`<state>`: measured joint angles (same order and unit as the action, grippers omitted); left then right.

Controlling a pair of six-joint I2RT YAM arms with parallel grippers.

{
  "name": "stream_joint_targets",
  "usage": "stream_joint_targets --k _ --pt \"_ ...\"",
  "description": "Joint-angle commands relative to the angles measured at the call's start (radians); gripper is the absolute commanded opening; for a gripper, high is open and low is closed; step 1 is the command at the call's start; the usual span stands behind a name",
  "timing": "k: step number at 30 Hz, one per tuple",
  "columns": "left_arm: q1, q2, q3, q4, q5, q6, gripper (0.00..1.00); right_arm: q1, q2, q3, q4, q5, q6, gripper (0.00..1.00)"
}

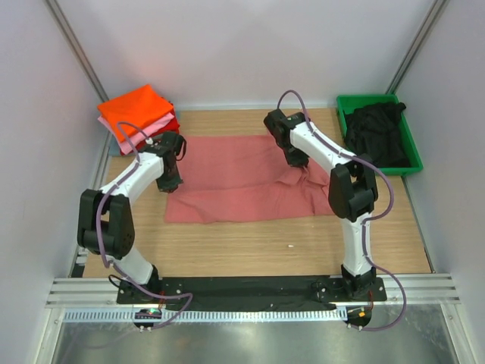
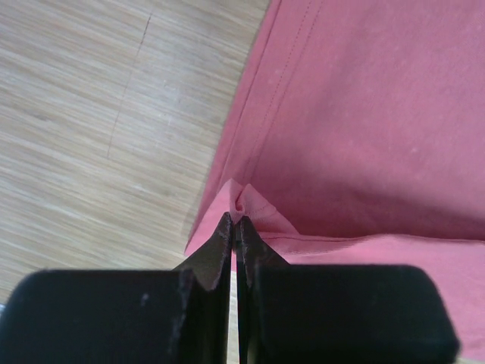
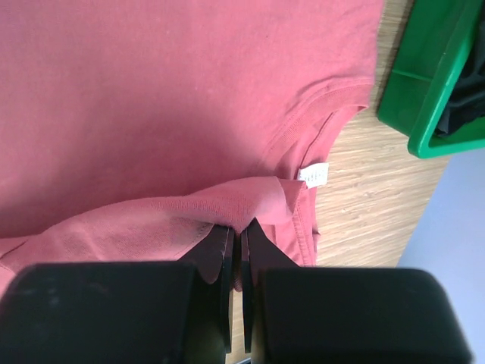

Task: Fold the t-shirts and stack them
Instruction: Fold the tshirt

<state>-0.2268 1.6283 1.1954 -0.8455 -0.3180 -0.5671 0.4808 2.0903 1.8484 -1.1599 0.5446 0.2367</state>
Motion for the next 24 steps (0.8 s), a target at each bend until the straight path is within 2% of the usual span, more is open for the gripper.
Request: stream_joint_targets --k 1,5,6,7,8,9,10,12,13,14,17,18,20,21,22,24 --pt "0.006 0.039 0.059 0.006 -0.023 0.012 0.0 -0.007 0.028 0.049 0.023 0.031 -0.025 0.01" --pt "0.007 0.117 0.11 -0.009 -0.044 0.012 0.02 -0.027 0.077 0.078 0.028 0.034 -0.033 0.04" --pt "0.007 0.152 0.14 -0.015 -0.044 0.013 0.05 -0.033 0.088 0.103 0.025 0.034 -0.031 0.2" --pt "0.007 0.168 0.164 -0.024 -0.046 0.015 0.17 -0.037 0.102 0.119 0.02 0.035 -0.027 0.36" --pt "0.007 0.182 0.185 -0.052 -0.049 0.015 0.26 -0.048 0.125 0.133 0.011 0.043 -0.025 0.49" --pt "0.007 0.192 0.203 -0.066 -0.05 0.013 0.34 -0.054 0.135 0.173 0.002 0.054 -0.019 0.71" --pt "0.006 0.183 0.236 -0.09 -0.061 0.009 0.48 -0.059 0.146 0.196 -0.029 0.078 -0.011 0.8" --pt "-0.002 0.134 0.234 -0.089 -0.081 0.003 0.62 -0.077 0.155 0.248 -0.063 0.135 0.019 0.94" --pt "-0.006 0.069 0.219 -0.087 -0.093 -0.002 0.7 -0.085 0.146 0.25 -0.082 0.14 0.03 0.96" --pt "-0.022 0.033 0.204 -0.086 -0.116 -0.007 0.73 -0.091 0.122 0.242 -0.081 0.14 0.045 0.97" --pt "-0.058 -0.112 0.098 -0.07 -0.127 -0.036 0.75 -0.103 -0.054 0.088 0.004 0.095 0.096 0.99" --pt "-0.063 -0.157 0.058 -0.055 -0.11 -0.048 0.75 -0.108 -0.176 -0.037 0.044 0.009 0.107 1.0" --pt "-0.065 -0.273 -0.088 0.011 -0.066 -0.092 0.75 -0.12 -0.287 -0.174 0.165 -0.114 0.15 1.0" --pt "-0.065 -0.307 -0.146 0.041 -0.021 -0.102 0.75 -0.12 -0.347 -0.309 0.204 -0.168 0.165 1.0" --pt "-0.065 -0.339 -0.192 0.109 0.002 -0.114 0.75 -0.12 -0.436 -0.374 0.273 -0.275 0.197 0.99" --pt "-0.066 -0.406 -0.299 0.157 0.067 -0.149 0.75 -0.12 -0.516 -0.554 0.343 -0.381 0.228 0.93"
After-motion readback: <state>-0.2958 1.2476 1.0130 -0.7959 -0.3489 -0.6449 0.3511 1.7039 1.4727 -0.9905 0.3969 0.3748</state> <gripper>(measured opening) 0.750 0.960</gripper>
